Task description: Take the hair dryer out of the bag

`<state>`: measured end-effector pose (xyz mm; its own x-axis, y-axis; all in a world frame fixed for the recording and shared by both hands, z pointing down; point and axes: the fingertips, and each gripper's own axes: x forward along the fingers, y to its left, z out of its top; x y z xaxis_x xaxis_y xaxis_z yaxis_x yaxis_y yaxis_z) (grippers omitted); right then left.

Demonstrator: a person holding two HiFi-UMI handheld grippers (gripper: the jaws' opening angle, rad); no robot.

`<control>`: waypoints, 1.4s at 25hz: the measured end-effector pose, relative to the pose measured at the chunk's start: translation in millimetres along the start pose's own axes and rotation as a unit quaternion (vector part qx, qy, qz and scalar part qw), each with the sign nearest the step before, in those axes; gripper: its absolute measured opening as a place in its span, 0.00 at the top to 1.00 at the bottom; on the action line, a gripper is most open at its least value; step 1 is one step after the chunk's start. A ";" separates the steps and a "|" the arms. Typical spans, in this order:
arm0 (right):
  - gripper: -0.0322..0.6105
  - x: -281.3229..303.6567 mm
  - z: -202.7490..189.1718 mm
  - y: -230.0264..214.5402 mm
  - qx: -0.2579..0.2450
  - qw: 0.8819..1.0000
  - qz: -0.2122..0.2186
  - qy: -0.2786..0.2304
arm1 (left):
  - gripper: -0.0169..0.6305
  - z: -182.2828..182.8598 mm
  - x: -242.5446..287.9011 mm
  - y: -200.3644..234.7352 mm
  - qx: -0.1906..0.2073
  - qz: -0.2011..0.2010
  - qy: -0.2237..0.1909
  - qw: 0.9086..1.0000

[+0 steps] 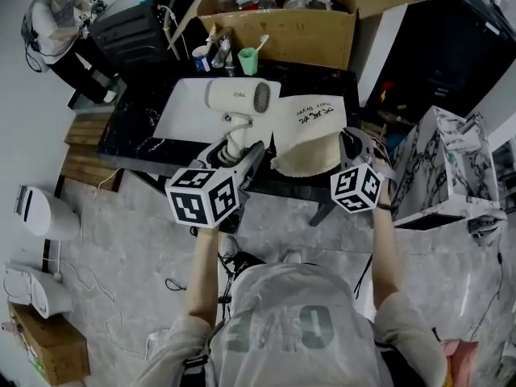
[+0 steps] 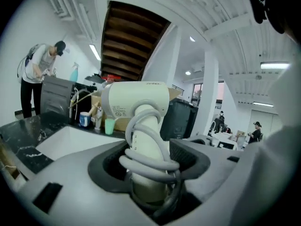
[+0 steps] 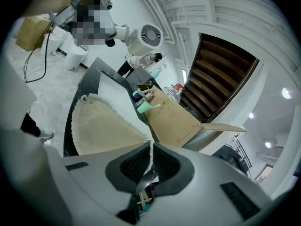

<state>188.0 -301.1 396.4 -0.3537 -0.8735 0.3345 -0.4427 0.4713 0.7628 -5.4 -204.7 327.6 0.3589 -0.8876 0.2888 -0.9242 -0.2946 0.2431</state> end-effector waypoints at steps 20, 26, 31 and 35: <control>0.88 -22.8 -33.6 63.0 0.070 0.997 -0.005 0.017 | 0.55 59.5 -23.2 4.8 0.077 0.118 -0.287 0.948; 0.88 -23.8 -39.7 78.5 0.063 0.998 0.011 0.023 | 0.55 29.2 -27.2 18.4 0.051 0.141 -0.273 0.950; 0.88 -23.3 -49.1 95.0 0.046 0.998 0.033 0.035 | 0.55 24.2 -28.8 25.2 0.047 0.151 -0.268 0.950; 0.88 -19.7 -55.9 106.9 0.032 0.997 0.063 0.043 | 0.55 22.9 -26.4 25.9 0.047 0.153 -0.266 0.951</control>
<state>193.8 -240.3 502.2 -0.3390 -0.8132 0.4730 -0.4517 0.5817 0.6765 -41.8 -197.0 305.1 -0.0221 -0.9828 -0.1834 -0.9913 -0.0022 0.1316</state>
